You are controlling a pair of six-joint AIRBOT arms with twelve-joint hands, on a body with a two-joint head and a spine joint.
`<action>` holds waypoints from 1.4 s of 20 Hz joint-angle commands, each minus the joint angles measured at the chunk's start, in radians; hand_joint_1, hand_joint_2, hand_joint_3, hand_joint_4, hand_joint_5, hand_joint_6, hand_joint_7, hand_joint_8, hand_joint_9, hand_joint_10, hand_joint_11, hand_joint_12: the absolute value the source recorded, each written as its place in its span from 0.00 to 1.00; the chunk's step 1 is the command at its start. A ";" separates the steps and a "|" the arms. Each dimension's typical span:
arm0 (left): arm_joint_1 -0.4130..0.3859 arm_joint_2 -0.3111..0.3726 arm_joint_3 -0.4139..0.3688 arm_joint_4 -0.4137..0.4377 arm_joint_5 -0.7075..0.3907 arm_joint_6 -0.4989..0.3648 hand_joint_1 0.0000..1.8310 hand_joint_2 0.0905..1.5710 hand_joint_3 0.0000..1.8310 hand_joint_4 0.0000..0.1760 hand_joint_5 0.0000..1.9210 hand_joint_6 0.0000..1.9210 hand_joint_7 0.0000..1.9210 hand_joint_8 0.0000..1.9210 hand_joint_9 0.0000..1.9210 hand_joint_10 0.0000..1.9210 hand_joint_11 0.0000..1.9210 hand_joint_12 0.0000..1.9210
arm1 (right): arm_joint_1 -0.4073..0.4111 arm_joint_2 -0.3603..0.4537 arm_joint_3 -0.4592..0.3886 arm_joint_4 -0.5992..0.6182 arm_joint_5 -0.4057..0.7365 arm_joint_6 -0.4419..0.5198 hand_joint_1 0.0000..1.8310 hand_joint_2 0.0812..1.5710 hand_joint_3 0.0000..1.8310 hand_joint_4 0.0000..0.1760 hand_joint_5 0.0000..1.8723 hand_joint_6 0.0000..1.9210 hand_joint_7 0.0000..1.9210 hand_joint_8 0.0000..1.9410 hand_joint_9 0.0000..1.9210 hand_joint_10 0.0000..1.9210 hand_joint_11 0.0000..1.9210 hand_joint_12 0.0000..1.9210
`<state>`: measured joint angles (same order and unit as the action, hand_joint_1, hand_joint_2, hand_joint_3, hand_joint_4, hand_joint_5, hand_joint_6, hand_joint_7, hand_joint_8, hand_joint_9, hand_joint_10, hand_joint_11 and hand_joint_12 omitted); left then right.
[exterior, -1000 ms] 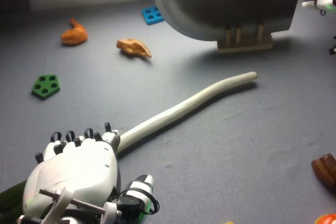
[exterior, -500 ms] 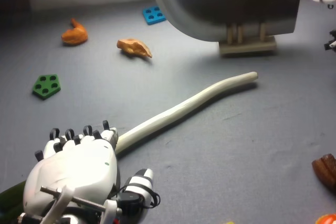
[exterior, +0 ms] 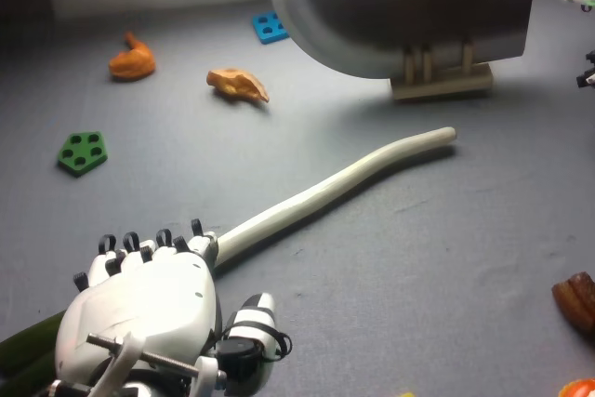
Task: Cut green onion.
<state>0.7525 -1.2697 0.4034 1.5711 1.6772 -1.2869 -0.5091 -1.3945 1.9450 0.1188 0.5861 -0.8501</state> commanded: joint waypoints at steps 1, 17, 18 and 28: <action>0.002 -0.003 0.006 0.085 0.062 -0.011 0.21 0.88 0.00 0.29 0.11 0.00 0.12 0.00 0.08 0.00 0.00 0.23 | -0.001 0.010 0.007 0.009 0.127 -0.030 0.85 0.67 0.11 1.00 0.75 1.00 0.80 1.00 0.83 1.00 0.88 1.00; 0.058 -0.037 0.034 0.122 0.051 -0.025 0.21 0.87 0.00 0.34 0.09 0.00 0.13 0.00 0.10 0.01 0.00 0.34 | -0.065 0.033 -0.028 0.078 0.449 -0.037 0.86 0.61 0.20 1.00 0.77 1.00 0.81 1.00 0.85 1.00 0.90 1.00; 0.059 -0.040 0.037 0.122 0.047 -0.025 0.21 0.86 0.00 0.36 0.08 0.00 0.12 0.00 0.10 0.01 0.00 0.34 | -0.063 0.033 -0.028 0.082 0.452 -0.038 0.85 0.62 0.20 1.00 0.77 1.00 0.81 1.00 0.84 1.00 0.90 1.00; 0.058 -0.043 0.080 0.120 0.011 -0.025 0.25 0.85 0.00 0.20 0.14 0.01 0.15 0.01 0.11 0.01 0.00 0.36 | 0.051 0.147 -0.235 0.102 0.440 -0.255 0.86 0.62 0.20 1.00 0.77 1.00 0.81 1.00 0.84 1.00 0.90 1.00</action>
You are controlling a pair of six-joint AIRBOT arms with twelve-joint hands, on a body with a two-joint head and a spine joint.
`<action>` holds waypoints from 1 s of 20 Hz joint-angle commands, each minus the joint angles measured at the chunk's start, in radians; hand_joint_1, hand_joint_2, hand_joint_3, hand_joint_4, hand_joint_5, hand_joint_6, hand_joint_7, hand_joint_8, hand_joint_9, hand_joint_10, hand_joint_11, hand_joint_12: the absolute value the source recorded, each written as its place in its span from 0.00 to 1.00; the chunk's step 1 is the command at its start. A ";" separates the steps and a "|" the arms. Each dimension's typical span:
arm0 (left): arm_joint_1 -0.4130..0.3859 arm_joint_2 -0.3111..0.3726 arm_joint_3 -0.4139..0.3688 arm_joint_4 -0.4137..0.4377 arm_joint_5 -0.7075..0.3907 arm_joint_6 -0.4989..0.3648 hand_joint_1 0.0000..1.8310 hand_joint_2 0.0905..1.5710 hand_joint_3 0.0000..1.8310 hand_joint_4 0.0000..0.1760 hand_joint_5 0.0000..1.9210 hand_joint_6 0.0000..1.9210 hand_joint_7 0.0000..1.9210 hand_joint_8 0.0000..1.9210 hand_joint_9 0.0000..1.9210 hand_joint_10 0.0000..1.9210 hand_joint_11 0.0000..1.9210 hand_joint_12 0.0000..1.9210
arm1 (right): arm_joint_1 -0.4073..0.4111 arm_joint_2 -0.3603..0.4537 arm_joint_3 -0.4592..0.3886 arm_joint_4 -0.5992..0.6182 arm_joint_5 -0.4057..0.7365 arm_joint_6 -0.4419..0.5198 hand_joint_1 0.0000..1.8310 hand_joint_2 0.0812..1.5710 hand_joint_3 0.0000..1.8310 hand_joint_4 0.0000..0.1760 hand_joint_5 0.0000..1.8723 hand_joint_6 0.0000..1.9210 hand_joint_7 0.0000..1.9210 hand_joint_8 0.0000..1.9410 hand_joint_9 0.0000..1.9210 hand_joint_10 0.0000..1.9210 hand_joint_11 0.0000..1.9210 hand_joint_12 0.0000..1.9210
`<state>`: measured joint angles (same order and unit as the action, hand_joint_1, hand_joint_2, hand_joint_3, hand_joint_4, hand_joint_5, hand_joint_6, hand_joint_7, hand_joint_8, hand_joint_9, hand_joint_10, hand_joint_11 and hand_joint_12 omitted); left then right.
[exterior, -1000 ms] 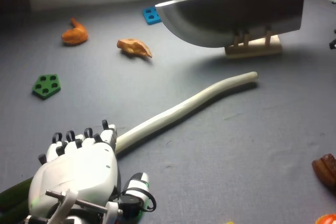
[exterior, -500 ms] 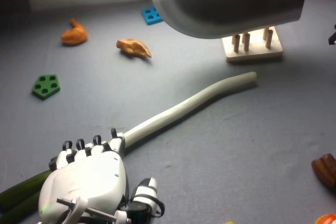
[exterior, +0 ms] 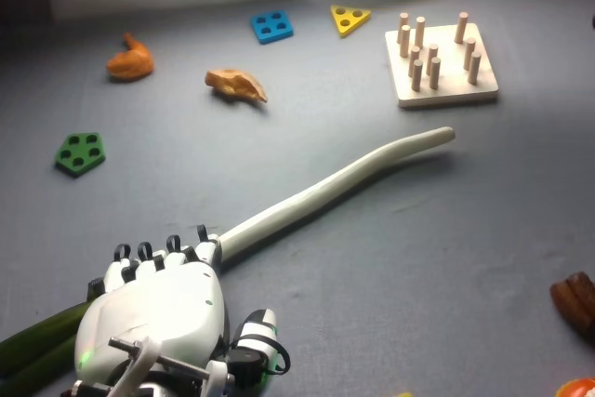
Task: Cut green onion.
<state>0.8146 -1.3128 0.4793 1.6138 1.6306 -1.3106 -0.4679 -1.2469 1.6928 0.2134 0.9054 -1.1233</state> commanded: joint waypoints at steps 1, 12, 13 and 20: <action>-0.004 0.001 0.005 0.076 0.057 -0.001 0.25 0.85 0.00 0.20 0.14 0.01 0.15 0.01 0.11 0.01 0.00 0.36 | 0.010 0.015 -0.028 0.043 0.122 -0.047 0.86 0.62 0.20 1.00 0.77 1.00 0.81 1.00 0.84 1.00 0.90 1.00; -0.004 0.006 0.011 0.074 0.045 -0.001 0.22 0.87 0.00 0.06 0.08 0.00 0.09 0.00 0.06 0.00 0.00 0.11 | 0.008 0.127 -0.605 0.427 0.430 -0.682 0.87 0.60 0.24 1.00 0.80 1.00 0.80 1.00 0.84 1.00 0.89 1.00; -0.004 0.007 0.013 0.070 0.041 -0.001 0.19 0.87 0.00 0.12 0.06 0.00 0.07 0.00 0.04 0.00 0.00 0.05 | 0.009 0.125 -0.622 0.443 0.436 -0.685 0.86 0.60 0.25 1.00 0.79 1.00 0.80 1.00 0.83 1.00 0.89 1.00; -0.012 0.004 0.029 0.029 0.041 -0.001 0.00 0.89 0.00 0.00 0.05 0.00 0.03 0.00 0.00 0.00 0.00 0.00 | 0.011 0.053 -0.629 0.604 0.421 -0.721 0.84 0.61 0.28 1.00 0.79 1.00 0.82 1.00 0.86 1.00 0.91 1.00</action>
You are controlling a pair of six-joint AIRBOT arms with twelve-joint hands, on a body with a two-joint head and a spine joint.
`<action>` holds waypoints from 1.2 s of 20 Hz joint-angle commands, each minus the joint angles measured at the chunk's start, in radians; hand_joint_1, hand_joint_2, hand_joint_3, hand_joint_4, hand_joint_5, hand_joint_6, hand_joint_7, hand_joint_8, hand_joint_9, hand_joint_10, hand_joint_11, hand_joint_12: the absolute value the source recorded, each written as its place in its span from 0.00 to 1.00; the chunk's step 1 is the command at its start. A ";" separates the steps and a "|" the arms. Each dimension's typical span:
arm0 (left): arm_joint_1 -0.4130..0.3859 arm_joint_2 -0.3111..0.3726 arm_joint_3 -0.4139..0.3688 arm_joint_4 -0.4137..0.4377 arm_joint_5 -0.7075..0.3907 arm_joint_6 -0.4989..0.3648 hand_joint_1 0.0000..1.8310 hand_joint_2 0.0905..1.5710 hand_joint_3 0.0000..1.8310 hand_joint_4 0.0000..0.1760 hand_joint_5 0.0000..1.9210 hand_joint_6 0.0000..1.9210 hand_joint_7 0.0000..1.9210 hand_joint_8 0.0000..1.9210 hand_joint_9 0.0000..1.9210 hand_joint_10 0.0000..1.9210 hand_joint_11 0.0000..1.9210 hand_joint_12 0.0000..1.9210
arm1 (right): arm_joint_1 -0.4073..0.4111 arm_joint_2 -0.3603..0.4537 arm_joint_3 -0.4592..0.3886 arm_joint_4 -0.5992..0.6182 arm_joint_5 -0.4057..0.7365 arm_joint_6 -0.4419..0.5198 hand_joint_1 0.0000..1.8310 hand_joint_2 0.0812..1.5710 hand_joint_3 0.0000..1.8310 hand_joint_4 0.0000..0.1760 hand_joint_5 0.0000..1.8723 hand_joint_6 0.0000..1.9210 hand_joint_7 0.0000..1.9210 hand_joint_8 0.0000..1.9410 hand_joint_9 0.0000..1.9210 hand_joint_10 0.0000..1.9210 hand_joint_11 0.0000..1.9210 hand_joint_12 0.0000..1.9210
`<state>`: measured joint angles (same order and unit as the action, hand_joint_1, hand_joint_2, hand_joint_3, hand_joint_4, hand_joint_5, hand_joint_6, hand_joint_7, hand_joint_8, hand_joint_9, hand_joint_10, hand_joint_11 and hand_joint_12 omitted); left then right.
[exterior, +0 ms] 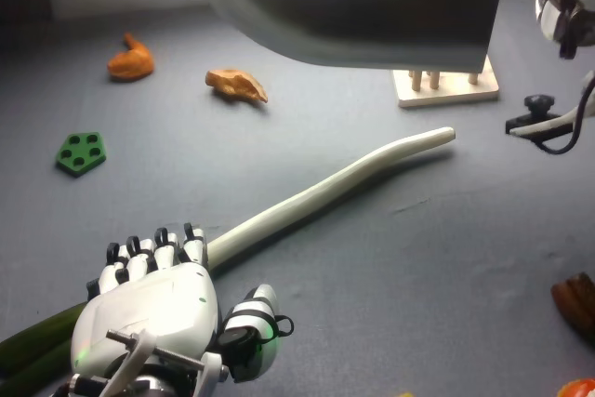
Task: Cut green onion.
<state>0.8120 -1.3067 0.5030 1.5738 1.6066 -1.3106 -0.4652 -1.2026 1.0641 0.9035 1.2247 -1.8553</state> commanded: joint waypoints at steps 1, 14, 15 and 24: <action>-0.010 -0.004 0.008 0.069 0.065 -0.001 0.00 0.89 0.00 0.00 0.05 0.00 0.03 0.00 0.00 0.00 0.00 0.00 | 0.004 0.000 0.000 -0.086 0.102 0.019 0.84 0.61 0.28 1.00 0.79 1.00 0.82 1.00 0.86 1.00 0.91 1.00; 0.005 -0.042 0.022 0.049 0.065 -0.001 0.00 0.91 0.00 0.00 0.05 0.01 0.05 0.01 0.00 0.00 0.00 0.00 | -0.081 -0.093 -0.019 -0.181 0.167 0.037 0.86 0.58 0.28 1.00 0.79 1.00 0.80 1.00 0.85 1.00 0.89 1.00; 0.006 -0.043 0.022 0.047 0.065 -0.001 0.00 0.90 0.00 0.00 0.06 0.02 0.06 0.02 0.00 0.00 0.00 0.00 | -0.086 -0.094 -0.019 -0.191 0.170 0.035 0.86 0.58 0.28 1.00 0.79 1.00 0.81 1.00 0.85 1.00 0.90 1.00; 0.023 -0.042 0.017 0.001 0.035 -0.001 0.01 0.91 0.00 0.00 0.06 0.01 0.05 0.01 0.01 0.00 0.00 0.00 | -0.090 -0.093 -0.018 -0.208 0.177 0.034 0.85 0.60 0.24 1.00 0.78 1.00 0.81 1.00 0.85 1.00 0.90 1.00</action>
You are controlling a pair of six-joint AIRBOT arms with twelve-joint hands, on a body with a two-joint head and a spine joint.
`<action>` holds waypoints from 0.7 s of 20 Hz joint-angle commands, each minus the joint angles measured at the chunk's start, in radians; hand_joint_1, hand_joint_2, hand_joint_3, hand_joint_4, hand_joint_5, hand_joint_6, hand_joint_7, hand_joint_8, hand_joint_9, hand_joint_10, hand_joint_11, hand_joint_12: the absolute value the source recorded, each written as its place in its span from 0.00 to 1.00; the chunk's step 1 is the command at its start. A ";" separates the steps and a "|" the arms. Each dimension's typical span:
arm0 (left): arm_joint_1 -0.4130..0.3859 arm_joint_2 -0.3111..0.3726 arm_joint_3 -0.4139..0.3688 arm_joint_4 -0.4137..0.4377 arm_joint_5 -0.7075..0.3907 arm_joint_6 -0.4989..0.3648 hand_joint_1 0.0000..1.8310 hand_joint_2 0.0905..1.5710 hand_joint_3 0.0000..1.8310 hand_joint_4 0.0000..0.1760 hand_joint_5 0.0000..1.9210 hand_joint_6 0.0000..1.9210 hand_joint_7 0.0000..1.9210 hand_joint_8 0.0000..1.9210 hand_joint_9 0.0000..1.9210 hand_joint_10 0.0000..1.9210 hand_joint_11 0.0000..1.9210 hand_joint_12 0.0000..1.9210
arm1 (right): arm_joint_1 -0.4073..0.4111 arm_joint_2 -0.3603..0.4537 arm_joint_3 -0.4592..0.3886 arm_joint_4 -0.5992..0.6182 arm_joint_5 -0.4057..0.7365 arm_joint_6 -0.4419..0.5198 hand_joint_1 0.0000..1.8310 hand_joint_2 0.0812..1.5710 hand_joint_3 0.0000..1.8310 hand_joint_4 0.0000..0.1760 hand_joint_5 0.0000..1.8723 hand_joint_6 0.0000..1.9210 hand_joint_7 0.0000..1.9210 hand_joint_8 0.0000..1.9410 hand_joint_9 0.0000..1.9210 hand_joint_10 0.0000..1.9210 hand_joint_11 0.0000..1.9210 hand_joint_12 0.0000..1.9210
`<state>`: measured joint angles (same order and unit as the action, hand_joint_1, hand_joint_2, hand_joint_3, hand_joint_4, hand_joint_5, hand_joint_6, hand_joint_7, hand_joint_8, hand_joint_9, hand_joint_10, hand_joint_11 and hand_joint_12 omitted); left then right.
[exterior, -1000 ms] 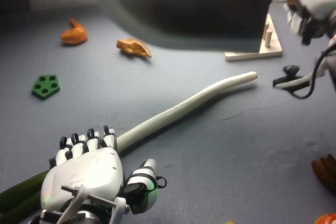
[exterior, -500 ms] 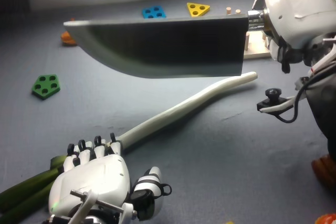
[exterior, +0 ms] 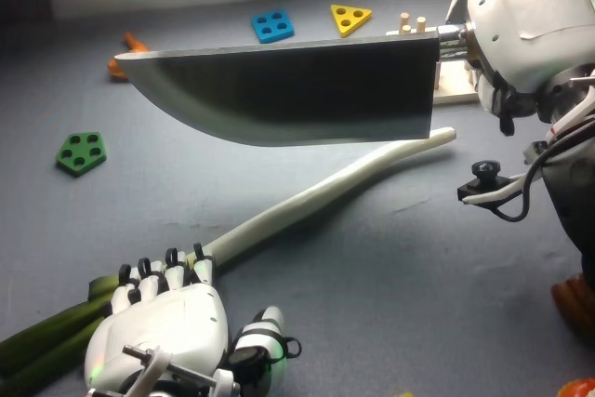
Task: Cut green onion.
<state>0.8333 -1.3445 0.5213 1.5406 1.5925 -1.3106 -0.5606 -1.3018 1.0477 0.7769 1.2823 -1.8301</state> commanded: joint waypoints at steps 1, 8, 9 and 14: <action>0.002 -0.005 -0.001 0.031 0.044 -0.001 0.00 0.90 0.00 0.00 0.07 0.01 0.06 0.01 0.01 0.00 0.00 0.00 | 0.005 0.006 -0.002 -0.081 0.119 0.008 0.84 0.61 0.22 1.00 0.78 1.00 0.81 1.00 0.84 1.00 0.89 1.00; 0.005 -0.005 0.000 0.012 0.026 -0.001 0.00 0.89 0.00 0.00 0.07 0.01 0.07 0.01 0.00 0.00 0.00 0.00 | -0.026 0.000 -0.001 -0.106 0.105 0.027 0.83 0.62 0.22 1.00 0.75 1.00 0.80 1.00 0.85 1.00 0.90 1.00; 0.005 -0.005 0.000 0.012 0.024 -0.001 0.00 0.89 0.00 0.00 0.08 0.01 0.07 0.01 0.01 0.00 0.00 0.00 | -0.029 -0.002 -0.001 -0.106 0.105 0.027 0.83 0.62 0.22 1.00 0.75 1.00 0.80 1.00 0.84 1.00 0.89 1.00; 0.005 -0.004 0.000 0.012 0.024 -0.001 0.00 0.89 0.00 0.00 0.11 0.02 0.08 0.01 0.02 0.01 0.00 0.00 | -0.065 -0.005 0.000 -0.140 0.110 0.027 0.86 0.62 0.22 1.00 0.76 1.00 0.81 1.00 0.85 1.00 0.90 1.00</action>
<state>0.8341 -1.3445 0.5209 1.5414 1.5890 -1.3113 -0.6361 -1.3132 1.0481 0.7029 1.2770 -1.8084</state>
